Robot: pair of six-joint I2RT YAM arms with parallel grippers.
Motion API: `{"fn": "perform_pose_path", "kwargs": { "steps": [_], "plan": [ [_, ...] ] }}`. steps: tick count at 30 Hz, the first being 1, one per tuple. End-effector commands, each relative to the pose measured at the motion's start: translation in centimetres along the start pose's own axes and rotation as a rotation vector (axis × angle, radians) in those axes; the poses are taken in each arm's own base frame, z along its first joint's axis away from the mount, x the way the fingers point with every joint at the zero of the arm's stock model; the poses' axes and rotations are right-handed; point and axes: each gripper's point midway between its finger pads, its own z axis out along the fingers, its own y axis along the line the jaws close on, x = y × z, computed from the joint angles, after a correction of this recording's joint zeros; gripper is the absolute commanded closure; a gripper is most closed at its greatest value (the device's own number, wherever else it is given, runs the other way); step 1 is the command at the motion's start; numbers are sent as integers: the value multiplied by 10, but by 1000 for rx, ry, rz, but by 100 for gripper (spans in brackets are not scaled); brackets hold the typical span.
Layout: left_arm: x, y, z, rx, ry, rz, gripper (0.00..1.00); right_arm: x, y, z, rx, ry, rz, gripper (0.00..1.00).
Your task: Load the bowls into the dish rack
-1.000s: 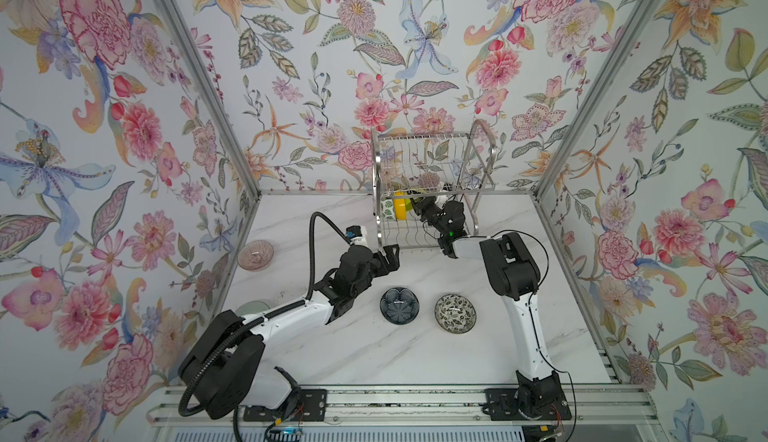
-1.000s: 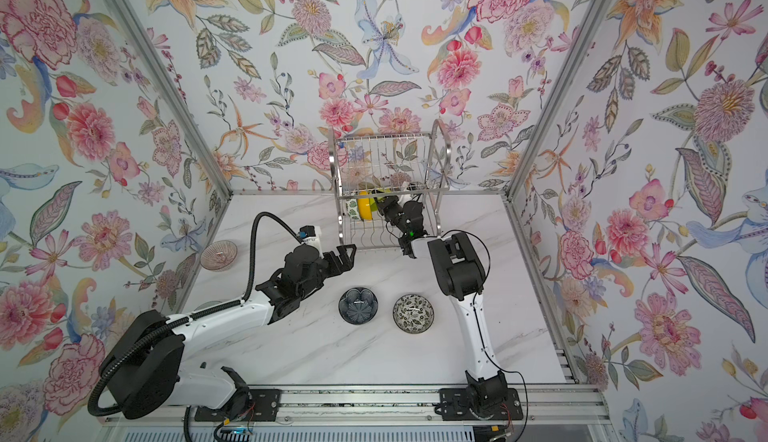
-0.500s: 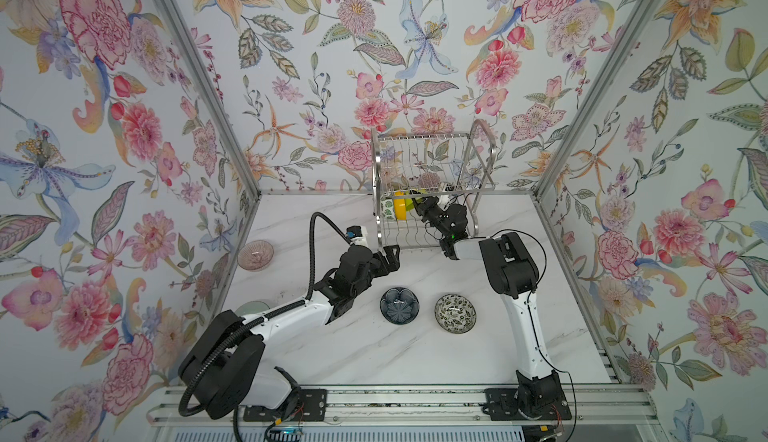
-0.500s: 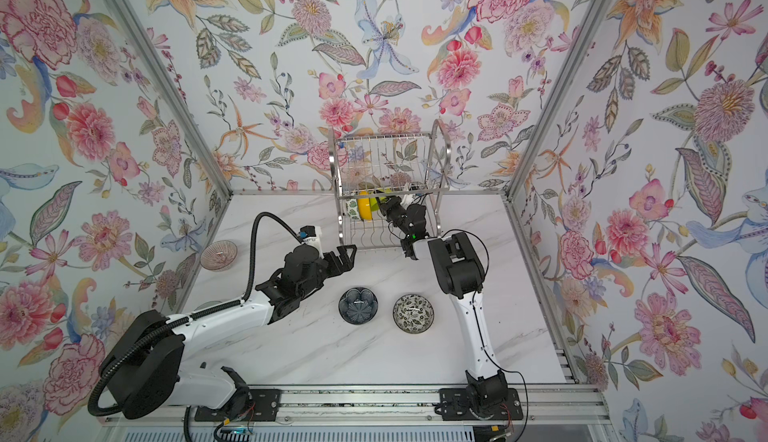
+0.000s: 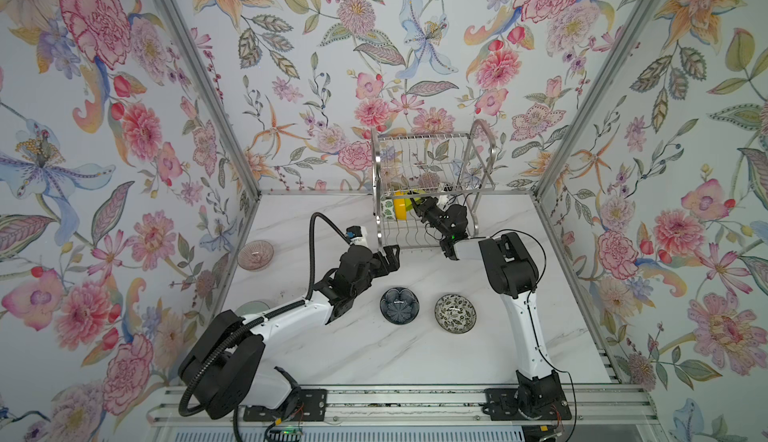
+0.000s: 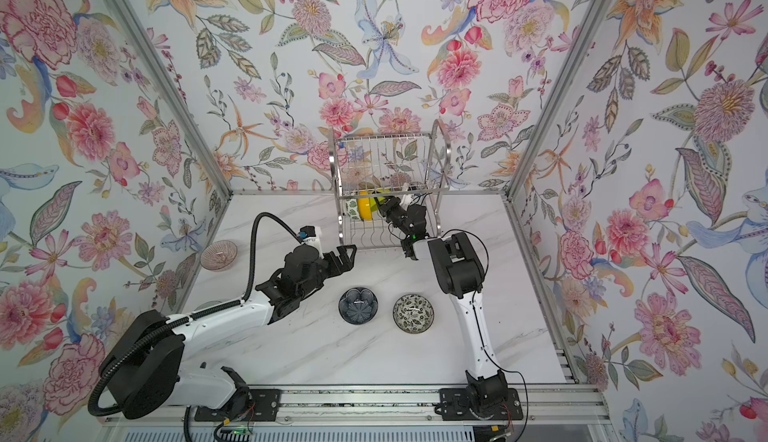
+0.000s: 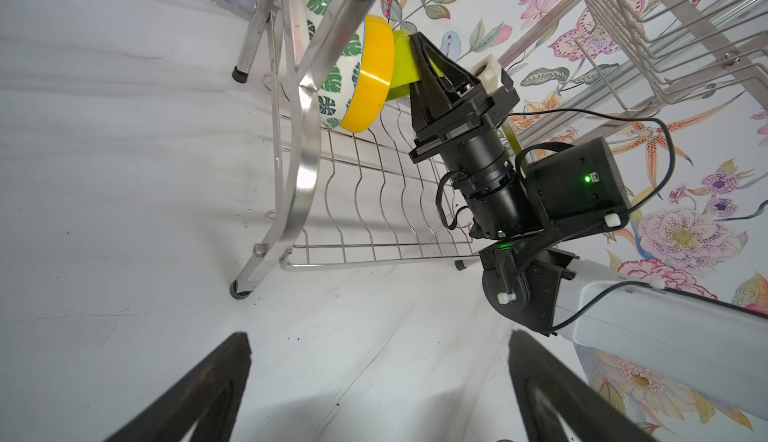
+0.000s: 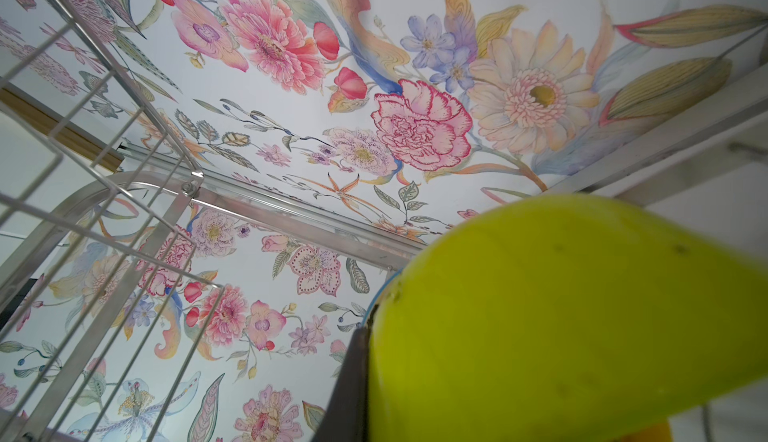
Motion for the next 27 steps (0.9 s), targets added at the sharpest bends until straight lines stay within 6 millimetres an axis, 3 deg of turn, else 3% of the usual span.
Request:
{"fn": "perform_pose_path", "kwargs": {
  "steps": [1,13,27],
  "plan": [
    [1,7,-1,-10,6,-11,1,17,-20,-5,47,64,10,95],
    [3,8,0,-12,7,-15,1,27,-33,-12,83,117,-10,90],
    [4,9,-1,-14,6,-18,1,32,-36,-5,86,178,-36,86]
  ]
}}
